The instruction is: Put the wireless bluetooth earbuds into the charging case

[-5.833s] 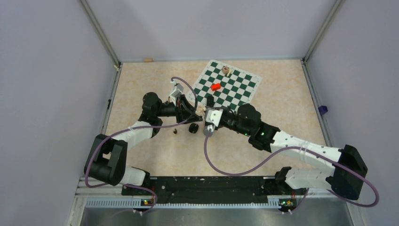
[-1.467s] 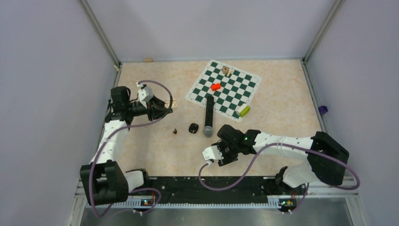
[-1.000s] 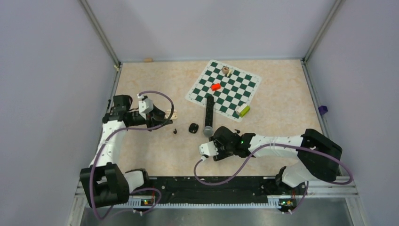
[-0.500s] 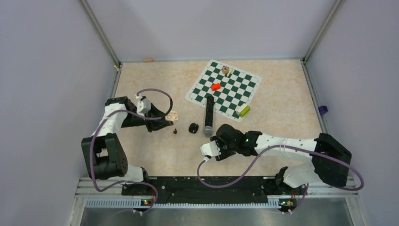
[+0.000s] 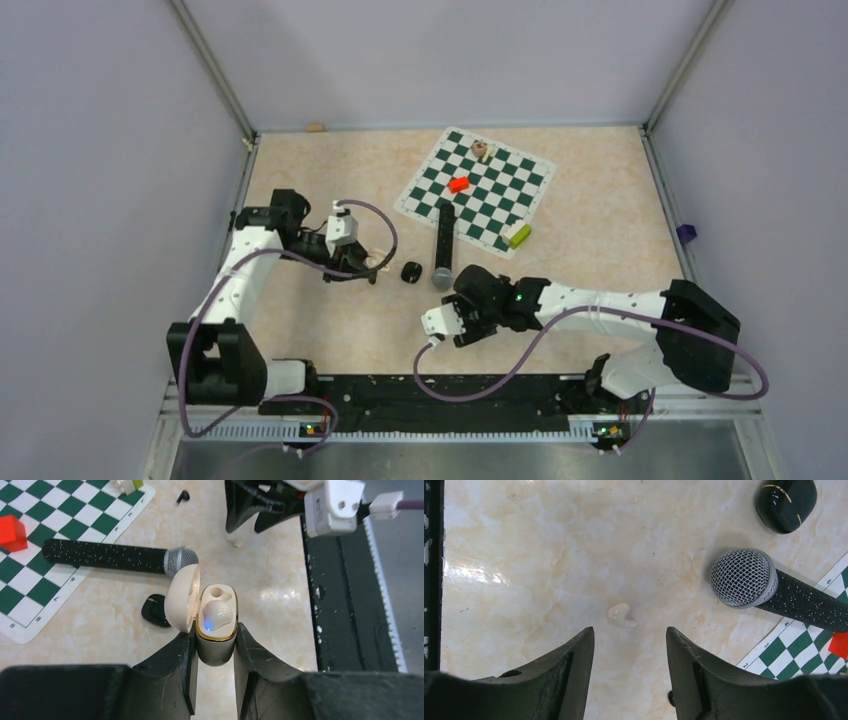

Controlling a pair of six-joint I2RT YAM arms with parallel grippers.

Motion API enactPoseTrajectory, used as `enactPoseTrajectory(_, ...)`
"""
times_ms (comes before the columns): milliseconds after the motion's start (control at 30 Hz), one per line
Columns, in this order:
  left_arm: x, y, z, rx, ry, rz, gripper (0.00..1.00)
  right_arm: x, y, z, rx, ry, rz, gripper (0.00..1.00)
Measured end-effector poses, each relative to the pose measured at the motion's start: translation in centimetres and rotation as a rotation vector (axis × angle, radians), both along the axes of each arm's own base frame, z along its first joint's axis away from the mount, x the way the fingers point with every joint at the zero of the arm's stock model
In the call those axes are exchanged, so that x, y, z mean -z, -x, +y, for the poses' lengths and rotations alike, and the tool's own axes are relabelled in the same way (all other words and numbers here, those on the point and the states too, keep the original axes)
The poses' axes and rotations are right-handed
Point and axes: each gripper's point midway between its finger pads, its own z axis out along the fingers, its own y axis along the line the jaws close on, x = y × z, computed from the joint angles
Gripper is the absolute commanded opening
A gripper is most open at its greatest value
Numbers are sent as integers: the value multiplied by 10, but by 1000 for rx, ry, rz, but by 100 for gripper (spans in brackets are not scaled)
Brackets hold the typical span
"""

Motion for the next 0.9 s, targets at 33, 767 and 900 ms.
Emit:
enactPoseTrajectory(33, 3, -3, 0, -10, -36, -24, 0, 0, -1, -1, 4, 4, -5, 55)
enactPoseTrajectory(767, -23, -53, 2, -424, 26, -269, 0, 17, -30, -19, 66, 58, -109, 58)
enactPoseTrajectory(900, -23, -53, 2, -428, 33, -261, 0, 25, -31, -18, 64, 63, -113, 58)
